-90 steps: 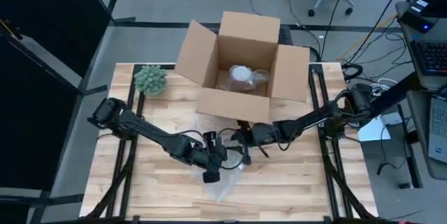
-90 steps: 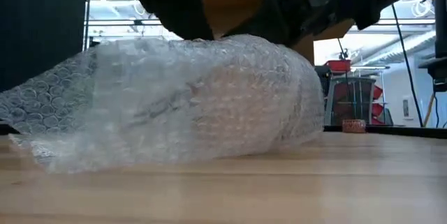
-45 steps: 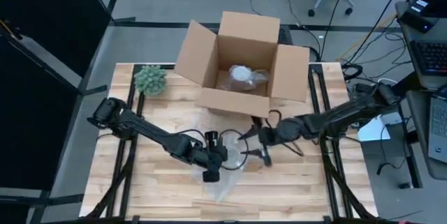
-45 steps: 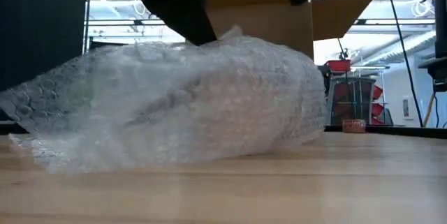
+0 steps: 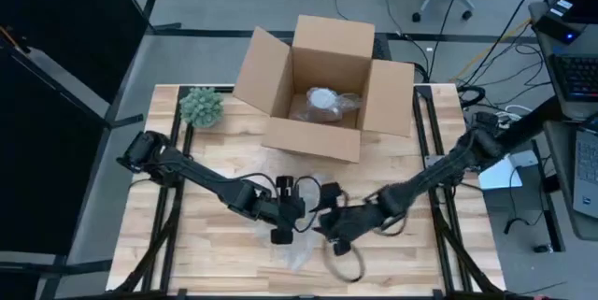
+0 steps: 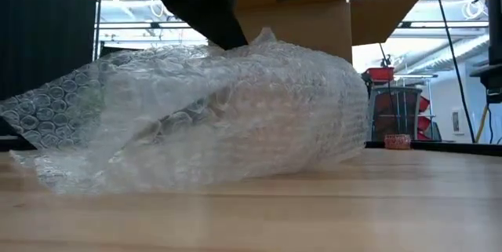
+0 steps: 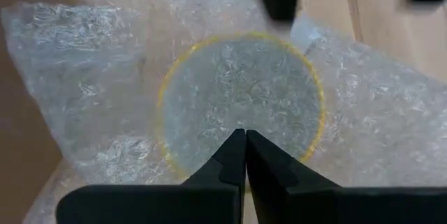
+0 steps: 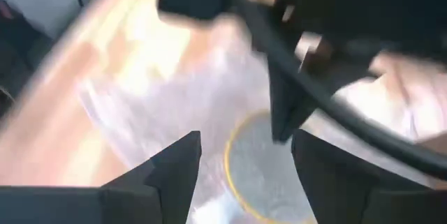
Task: Wrap mug
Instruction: Wrap the orange mug with bubble wrap
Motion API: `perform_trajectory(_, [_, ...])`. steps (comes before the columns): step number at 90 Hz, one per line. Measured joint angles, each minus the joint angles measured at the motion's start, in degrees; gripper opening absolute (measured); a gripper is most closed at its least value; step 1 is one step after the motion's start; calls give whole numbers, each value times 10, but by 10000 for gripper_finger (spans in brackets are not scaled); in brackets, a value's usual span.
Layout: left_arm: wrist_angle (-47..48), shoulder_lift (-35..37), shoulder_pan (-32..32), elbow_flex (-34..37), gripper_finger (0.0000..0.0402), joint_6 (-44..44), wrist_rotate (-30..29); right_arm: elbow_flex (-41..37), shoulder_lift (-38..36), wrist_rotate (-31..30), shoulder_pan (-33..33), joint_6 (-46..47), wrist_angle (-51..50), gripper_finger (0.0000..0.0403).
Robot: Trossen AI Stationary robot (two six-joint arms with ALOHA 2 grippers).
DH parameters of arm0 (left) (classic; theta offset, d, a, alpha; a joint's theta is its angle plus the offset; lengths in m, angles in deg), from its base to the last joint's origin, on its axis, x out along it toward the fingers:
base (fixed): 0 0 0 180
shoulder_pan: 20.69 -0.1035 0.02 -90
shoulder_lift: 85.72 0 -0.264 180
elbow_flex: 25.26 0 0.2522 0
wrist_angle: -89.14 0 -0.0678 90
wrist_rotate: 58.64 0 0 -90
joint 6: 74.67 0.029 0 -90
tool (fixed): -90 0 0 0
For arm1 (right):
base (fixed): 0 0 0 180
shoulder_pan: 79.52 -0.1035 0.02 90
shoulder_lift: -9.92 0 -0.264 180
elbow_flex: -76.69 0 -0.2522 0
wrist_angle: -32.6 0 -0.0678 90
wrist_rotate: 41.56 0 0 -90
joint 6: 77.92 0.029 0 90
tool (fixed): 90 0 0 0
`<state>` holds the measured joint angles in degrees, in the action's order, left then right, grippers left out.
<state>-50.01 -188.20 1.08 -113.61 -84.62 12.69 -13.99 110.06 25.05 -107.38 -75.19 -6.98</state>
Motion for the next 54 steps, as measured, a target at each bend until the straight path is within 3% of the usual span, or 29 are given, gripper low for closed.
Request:
perform_trajectory(12, [1,1,0,0,0,-1,0,71,56,23,22,28,-104,210])
perform_trajectory(31, [54,9,3,-22,0,-2,0,75,88,72,40,36,-103,209])
perform_trajectory(54, [133,65,17,-26,0,-2,-3,75,94,73,40,42,-100,209])
